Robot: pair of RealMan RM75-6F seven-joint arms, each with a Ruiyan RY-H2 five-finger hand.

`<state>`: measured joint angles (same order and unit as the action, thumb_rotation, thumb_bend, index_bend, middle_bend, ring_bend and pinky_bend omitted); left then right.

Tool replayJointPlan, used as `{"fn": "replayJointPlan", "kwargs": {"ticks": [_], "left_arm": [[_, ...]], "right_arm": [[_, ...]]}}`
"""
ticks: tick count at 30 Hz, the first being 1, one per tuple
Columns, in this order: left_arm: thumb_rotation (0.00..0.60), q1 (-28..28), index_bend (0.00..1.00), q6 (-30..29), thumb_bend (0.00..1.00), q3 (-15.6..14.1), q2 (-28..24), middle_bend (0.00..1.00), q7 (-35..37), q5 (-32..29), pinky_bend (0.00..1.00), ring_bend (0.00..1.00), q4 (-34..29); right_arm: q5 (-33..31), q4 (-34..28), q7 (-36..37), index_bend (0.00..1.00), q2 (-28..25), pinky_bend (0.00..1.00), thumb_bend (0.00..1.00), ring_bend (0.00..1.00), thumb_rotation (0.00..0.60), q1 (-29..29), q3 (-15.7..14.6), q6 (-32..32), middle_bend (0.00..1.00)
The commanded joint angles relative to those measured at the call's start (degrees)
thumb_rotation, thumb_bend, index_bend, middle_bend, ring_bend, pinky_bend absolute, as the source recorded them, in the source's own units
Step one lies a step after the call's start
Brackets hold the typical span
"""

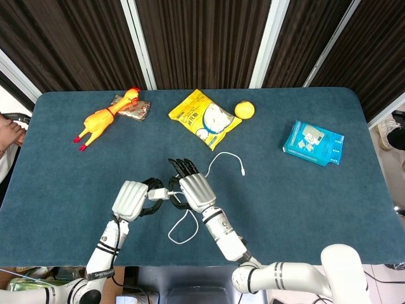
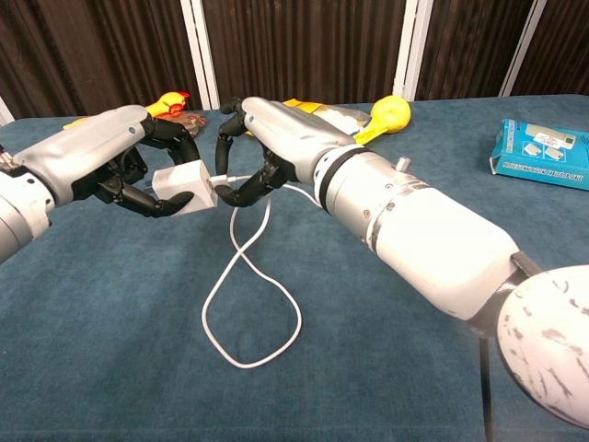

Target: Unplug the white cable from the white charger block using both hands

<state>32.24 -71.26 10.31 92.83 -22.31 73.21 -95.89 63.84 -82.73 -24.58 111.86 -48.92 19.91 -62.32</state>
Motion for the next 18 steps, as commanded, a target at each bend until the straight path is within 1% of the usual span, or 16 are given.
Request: {"fn": "replayJointPlan", "kwargs": {"ticks": [1,15,18], "left_arm": [[0.600,0.00,0.77,0.04,0.57,-0.11,-0.04,0.84,-0.07,0.04,1.00,1.00,-0.09],[0.600,-0.02,0.77,-0.13,0.57,-0.36,-0.29,0.84,-0.42,0.40,1.00,1.00,-0.62],[0.600,-0.03,0.77,-0.12,0.57,-0.37,-0.41,0.84,-0.44,0.41,1.00,1.00,-0.74]], "right_arm": [[0.01,0.05,-0.03,0.65,0.06,0.00,0.48,0.00,0.600,-0.06,-0.01,-0.20,0.15],[-0.69,0.58,-0.70,0.67,0.79,0.00,0.51,0.00,0.600,-0.54,-0.20,-0.57,0.16],[-0.94,0.65,-0.85,0.69,1.00,0.00,0.53,0.00,0.600,-0.64,-0.07,-0.68,0.18]]}}
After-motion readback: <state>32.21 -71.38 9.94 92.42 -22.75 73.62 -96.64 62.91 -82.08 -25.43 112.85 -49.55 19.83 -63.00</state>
